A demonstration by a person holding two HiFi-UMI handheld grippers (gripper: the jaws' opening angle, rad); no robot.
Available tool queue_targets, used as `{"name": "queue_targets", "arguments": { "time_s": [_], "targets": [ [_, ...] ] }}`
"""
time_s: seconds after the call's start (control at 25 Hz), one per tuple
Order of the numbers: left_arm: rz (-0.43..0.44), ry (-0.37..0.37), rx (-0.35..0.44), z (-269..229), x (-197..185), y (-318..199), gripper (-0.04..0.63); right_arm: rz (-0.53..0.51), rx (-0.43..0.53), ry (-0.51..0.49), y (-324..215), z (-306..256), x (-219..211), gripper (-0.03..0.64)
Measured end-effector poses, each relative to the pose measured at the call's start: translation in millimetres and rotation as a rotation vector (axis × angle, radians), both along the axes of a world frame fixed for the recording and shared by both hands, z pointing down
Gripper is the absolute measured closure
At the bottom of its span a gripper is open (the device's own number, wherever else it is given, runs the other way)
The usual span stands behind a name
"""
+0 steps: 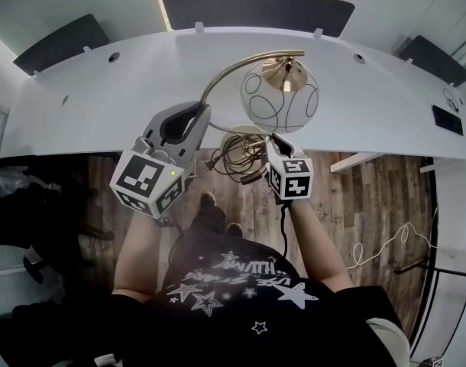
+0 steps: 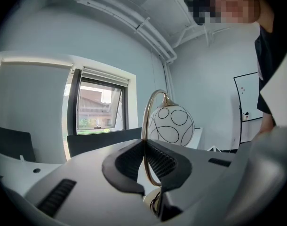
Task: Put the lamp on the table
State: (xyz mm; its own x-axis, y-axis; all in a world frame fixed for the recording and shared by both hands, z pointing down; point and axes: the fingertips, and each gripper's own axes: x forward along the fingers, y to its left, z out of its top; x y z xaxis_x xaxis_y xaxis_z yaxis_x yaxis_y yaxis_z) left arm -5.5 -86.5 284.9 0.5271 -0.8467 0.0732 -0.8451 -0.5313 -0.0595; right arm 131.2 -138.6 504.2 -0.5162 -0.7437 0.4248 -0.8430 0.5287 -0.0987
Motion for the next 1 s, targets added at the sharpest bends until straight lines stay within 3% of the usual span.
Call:
{"name": "queue_targets", "arguments": {
  "time_s": [0.28,0.44,0.6,0.8,1.0],
  "targets": [
    [0.045,0.012,0.019,-1.1,-2.7,-6.2,0.565,0.027,0.004,0.02,-0.4,-0.8,-1.2,0.577],
    [0.072,0.026,0.016,-4.5,-17.6,-53.4,0.565,0.048,0.0,0.037,-42.1,-7.2,-10.4,0.577],
    [0.09,0.02,0.014,-4.1,-24.5,-65.8,0.565,0.074,0.001,0.057,-52.2,-7.0,-14.5,0.577],
    [0.15,0.037,-0.008,7.8,-58.0,-147.9,0.565,0.118,-0.031,0.071,-119.7,4.1,-47.4,0.577],
    [0.179,0.048,-0.005,3.2,-75.3,-177.9,0.565,0.151,-0.022,0.083,-148.5,0.2,-60.0,0.577]
  ]
}}
